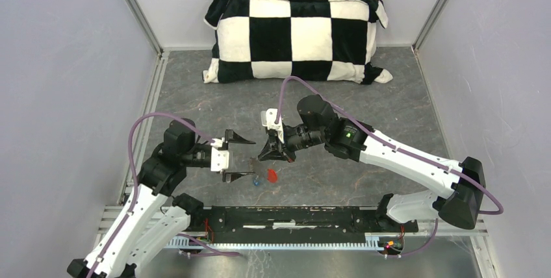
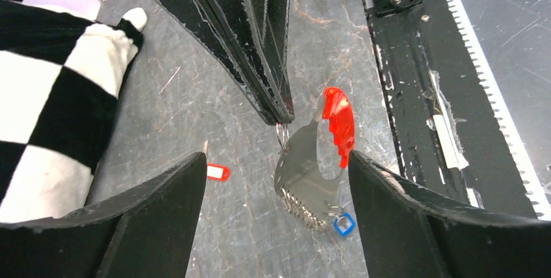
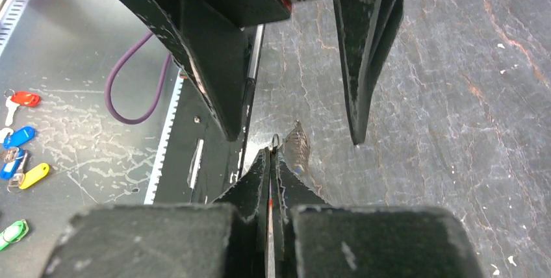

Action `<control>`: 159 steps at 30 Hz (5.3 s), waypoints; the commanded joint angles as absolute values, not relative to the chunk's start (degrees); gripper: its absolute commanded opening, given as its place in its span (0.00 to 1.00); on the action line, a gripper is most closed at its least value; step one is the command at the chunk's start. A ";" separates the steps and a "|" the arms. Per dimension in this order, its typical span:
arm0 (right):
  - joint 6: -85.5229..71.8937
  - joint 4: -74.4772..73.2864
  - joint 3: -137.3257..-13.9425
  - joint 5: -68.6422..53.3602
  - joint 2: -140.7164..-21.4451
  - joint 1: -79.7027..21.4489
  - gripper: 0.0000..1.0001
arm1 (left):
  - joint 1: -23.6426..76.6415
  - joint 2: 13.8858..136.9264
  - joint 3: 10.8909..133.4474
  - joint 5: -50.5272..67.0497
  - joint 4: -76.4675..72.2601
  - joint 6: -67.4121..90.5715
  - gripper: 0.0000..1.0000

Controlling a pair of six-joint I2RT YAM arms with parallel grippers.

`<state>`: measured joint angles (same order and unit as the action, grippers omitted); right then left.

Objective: Put the keys on the keyring

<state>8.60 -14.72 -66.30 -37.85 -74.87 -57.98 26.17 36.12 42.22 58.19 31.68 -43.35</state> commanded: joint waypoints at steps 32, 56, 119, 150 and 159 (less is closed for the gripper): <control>11.96 -16.80 -70.55 -36.00 -76.73 -57.74 0.00 | 26.29 43.23 47.06 63.89 37.67 -49.60 0.35; 10.63 -14.49 -69.19 -37.58 -76.44 -57.72 0.00 | 26.37 42.34 44.32 62.28 35.58 -47.03 0.02; 6.55 7.55 -52.10 -28.68 -66.74 -57.96 0.39 | 26.37 37.94 43.42 56.73 14.97 -23.43 0.02; 6.14 14.83 -47.73 -35.96 -62.87 -57.79 0.00 | 26.33 29.98 35.71 61.17 10.58 -19.80 0.48; 8.74 10.15 -51.82 -42.58 -65.82 -57.81 0.00 | 26.34 30.81 36.30 65.06 16.18 -28.12 0.43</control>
